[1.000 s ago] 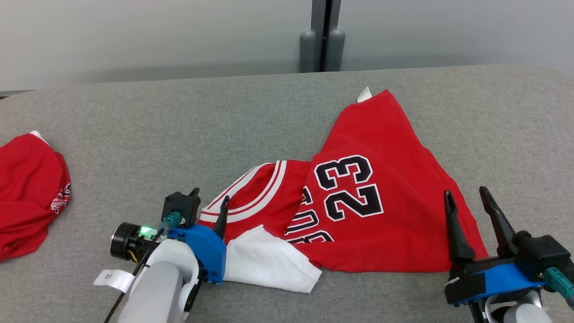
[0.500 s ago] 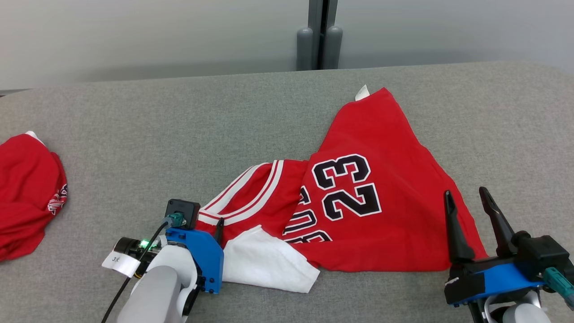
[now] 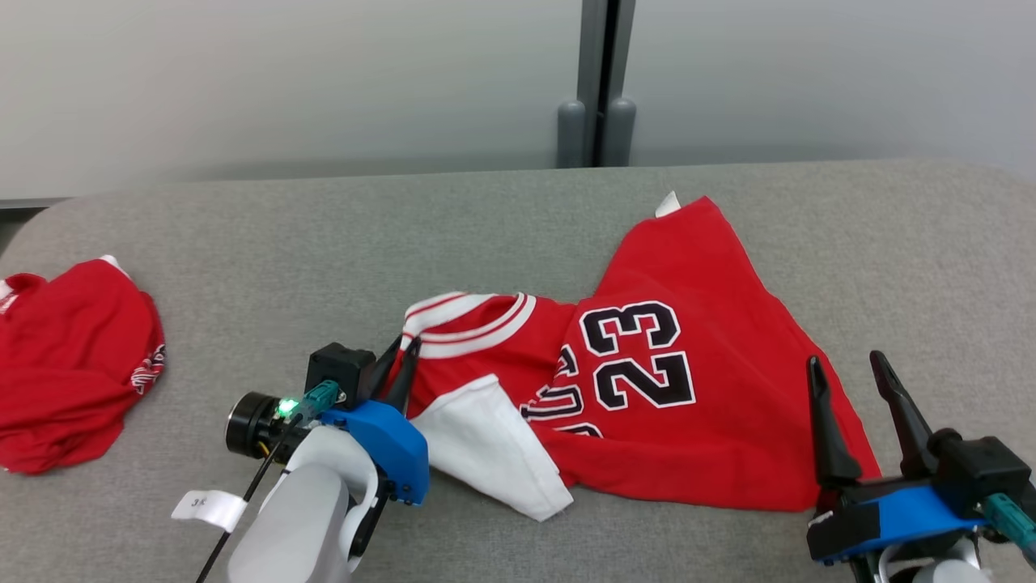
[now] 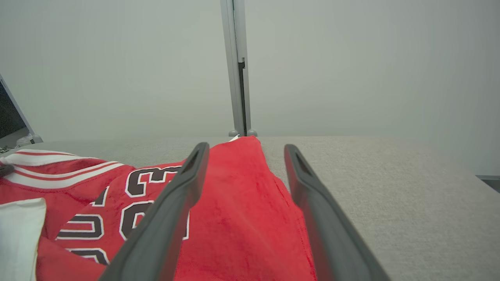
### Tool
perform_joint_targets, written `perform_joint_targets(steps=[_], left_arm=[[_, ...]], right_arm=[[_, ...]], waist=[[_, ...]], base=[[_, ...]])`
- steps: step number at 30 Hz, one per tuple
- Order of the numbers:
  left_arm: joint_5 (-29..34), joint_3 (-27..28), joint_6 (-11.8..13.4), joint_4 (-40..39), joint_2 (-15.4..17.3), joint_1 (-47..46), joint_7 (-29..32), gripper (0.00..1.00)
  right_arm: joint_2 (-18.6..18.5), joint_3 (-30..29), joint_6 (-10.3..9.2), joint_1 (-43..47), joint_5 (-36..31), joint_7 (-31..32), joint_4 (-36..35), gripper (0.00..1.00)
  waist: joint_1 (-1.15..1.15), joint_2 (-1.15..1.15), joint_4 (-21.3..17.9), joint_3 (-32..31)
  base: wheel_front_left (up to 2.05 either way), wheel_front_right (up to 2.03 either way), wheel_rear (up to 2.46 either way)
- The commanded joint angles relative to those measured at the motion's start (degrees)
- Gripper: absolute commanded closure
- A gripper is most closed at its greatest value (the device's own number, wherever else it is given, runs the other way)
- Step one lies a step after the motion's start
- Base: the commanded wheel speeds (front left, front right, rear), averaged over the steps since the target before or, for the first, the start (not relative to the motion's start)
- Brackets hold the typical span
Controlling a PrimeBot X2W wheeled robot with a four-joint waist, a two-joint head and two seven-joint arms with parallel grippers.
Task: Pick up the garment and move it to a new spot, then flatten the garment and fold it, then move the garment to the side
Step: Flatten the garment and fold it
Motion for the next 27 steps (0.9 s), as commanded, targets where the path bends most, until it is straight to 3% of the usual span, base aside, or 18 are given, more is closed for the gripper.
perform_joint_targets(steps=[1,9,17,27], left_arm=[[-0.3,0.1,0.3,-2.2,0.2,0.4,-2.4,1.00],[-0.1,-0.6,1.5,-12.5,0.6,4.7,-5.3,1.00],[-0.2,-2.2,3.0,-24.0,1.7,11.5,-1.5,1.00],[-0.9,-1.6,4.7,-29.8,3.1,12.6,1.1,1.00]], right_arm=[[0.0,-0.3,0.04,1.2,0.6,-0.4,0.1,0.00],[0.0,-0.6,0.04,3.2,1.4,-0.4,0.1,0.00],[0.0,-0.2,0.04,3.5,1.7,-0.4,0.0,0.00],[0.0,0.1,0.04,2.1,1.9,-0.3,0.1,0.00]], waist=[[0.00,0.00,0.8,-0.9],[0.00,0.00,3.5,-3.2],[0.00,0.00,5.5,-3.0],[0.00,0.00,4.6,-1.6]], base=[[0.00,0.00,0.00],[0.00,0.00,0.00],[0.00,0.00,0.00],[0.00,0.00,0.00]])
